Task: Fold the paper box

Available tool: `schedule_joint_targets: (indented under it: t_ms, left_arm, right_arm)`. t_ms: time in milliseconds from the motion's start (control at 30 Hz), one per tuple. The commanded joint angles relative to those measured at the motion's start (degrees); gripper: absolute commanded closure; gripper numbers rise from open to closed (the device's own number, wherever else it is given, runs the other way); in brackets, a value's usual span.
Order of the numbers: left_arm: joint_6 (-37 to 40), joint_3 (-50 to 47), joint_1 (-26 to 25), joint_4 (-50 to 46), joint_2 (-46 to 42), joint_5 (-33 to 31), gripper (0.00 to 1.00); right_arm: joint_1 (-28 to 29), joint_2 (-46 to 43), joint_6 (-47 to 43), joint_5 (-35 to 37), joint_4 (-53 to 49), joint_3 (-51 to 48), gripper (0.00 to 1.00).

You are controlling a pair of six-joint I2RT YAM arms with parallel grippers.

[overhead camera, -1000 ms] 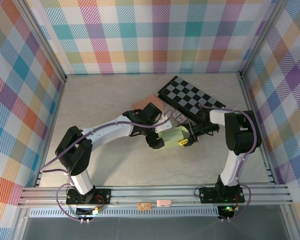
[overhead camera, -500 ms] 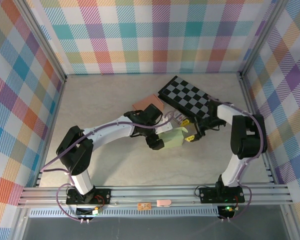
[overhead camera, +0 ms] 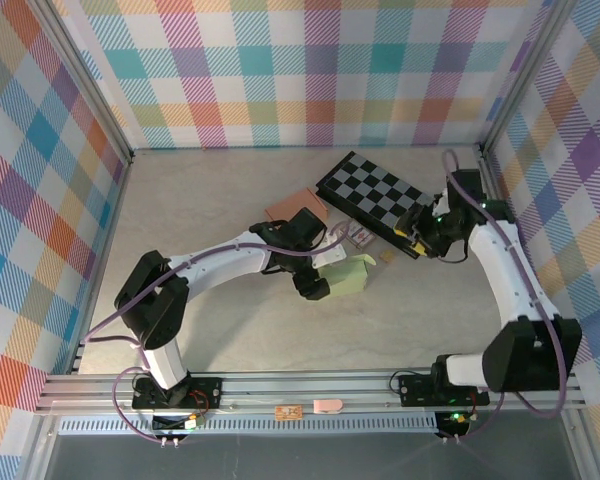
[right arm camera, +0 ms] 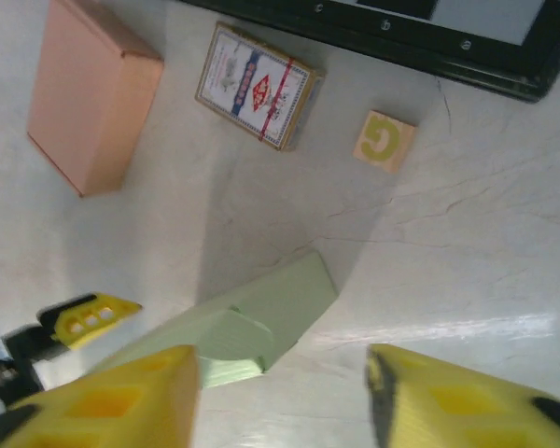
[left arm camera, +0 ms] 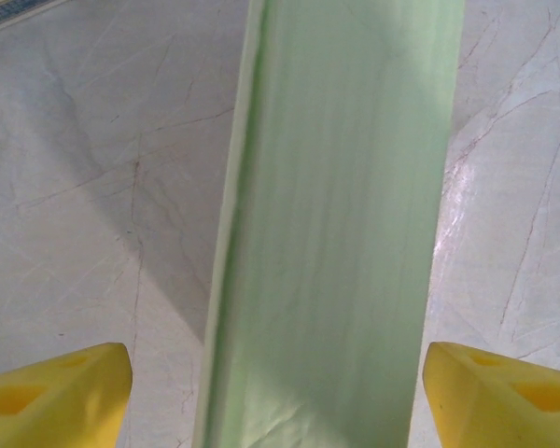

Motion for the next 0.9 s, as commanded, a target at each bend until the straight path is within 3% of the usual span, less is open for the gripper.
schedule_joint_targets:
  t_ms: [0,100,233,500,867]
  left_arm:
    - [-0.6,1.7,-0.7,-1.0,0.9,1.8,0.19]
    - [-1.1,2.0,-0.7,-1.2,1.3,2.2,0.19]
    - [-1.3,2.2,-0.6,-1.2,1.6,2.8,0.19]
    - [0.0,3.0,-0.7,-2.2,2.6,3.9,0.19]
    - [-0.3,3.6,-0.7,-2.8,2.2,4.4,0.19]
  right_arm:
    - [1.8,-0.5,-14.9,1.8,2.9,-1.6,0.61]
    - [2.2,-1.6,-20.6,-5.0,3.6,-3.1,0.62]
    - [3.6,-1.0,-25.9,-7.3,1.7,-3.5,0.58]
    - [8.8,4.0,-25.9,-0.9,-1.4,-2.2,0.60]
    - [11.3,4.3,-29.4,-2.1,1.7,-3.3,0.54]
